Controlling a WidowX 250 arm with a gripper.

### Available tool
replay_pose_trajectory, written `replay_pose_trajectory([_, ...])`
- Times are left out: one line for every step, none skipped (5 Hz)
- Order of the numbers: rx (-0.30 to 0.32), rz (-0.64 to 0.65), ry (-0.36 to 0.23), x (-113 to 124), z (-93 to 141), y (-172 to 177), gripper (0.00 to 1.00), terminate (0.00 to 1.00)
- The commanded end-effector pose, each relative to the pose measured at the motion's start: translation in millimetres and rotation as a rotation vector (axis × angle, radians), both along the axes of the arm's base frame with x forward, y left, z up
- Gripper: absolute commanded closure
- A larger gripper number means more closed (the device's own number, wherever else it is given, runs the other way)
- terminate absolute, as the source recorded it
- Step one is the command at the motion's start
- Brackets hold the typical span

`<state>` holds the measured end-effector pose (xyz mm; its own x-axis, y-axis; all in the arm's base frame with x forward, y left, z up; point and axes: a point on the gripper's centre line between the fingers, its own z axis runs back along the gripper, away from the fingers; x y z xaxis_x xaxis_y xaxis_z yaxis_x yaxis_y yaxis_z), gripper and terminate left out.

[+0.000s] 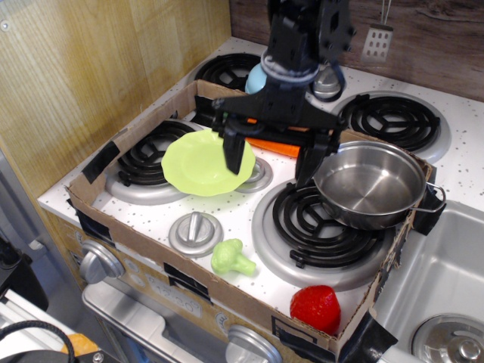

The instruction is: Take broccoli out of pan

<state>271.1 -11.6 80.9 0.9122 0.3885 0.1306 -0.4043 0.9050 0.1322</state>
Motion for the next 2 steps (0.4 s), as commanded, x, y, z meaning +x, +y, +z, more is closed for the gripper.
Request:
replay_pose_trajectory([-0.004, -0.006, -0.05, 7.1, 13.7, -5.1, 0.0, 0.0])
replay_pose_trajectory([-0.004, -0.006, -0.05, 7.1, 13.7, -5.1, 0.0, 1.0])
